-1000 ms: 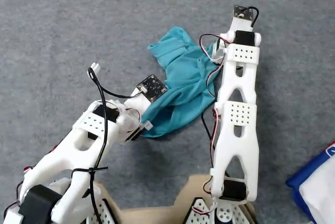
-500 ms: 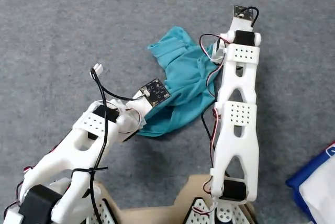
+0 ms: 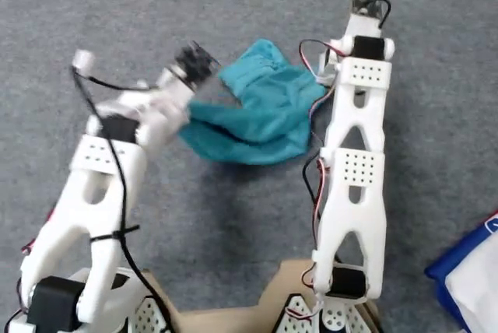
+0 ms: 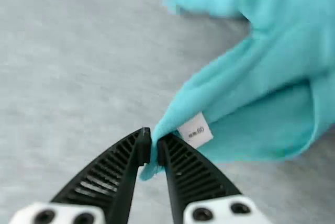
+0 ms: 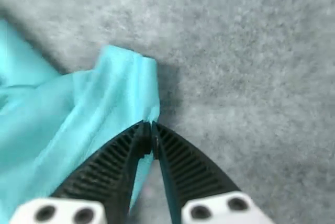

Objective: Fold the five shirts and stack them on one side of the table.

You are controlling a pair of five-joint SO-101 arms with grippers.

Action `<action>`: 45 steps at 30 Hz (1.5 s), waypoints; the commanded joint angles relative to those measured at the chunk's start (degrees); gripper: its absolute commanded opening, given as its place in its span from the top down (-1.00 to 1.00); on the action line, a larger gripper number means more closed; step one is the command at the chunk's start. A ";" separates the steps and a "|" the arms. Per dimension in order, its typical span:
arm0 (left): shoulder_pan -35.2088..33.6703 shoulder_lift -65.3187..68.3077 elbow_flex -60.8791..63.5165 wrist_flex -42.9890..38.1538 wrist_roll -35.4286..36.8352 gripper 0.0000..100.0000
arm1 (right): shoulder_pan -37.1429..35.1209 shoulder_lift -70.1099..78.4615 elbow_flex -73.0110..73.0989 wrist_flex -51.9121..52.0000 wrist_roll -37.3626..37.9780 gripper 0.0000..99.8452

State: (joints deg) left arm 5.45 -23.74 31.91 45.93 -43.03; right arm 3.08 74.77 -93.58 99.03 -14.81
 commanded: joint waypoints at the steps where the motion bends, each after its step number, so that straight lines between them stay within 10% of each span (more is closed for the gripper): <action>1: -5.01 -0.92 -10.55 0.97 -3.78 0.96 | -3.65 -9.63 -1.89 2.81 4.66 0.94; 10: -13.89 -0.92 -38.15 15.47 -12.92 0.96 | -4.70 -25.45 -1.89 3.16 6.68 0.54; 25: -10.37 -0.75 -88.70 38.15 -14.51 0.96 | -1.71 -42.42 -1.80 3.34 6.77 0.54; 35: -19.08 -0.13 -89.49 41.41 -14.15 0.96 | -2.42 -48.48 3.03 3.43 18.55 0.54; 45: -19.60 -0.40 -71.12 40.97 -14.15 0.96 | -24.48 -77.23 57.63 3.34 23.03 0.54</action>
State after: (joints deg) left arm -13.45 -23.47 -43.08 87.16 -57.36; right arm -14.24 7.87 -55.52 101.49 7.60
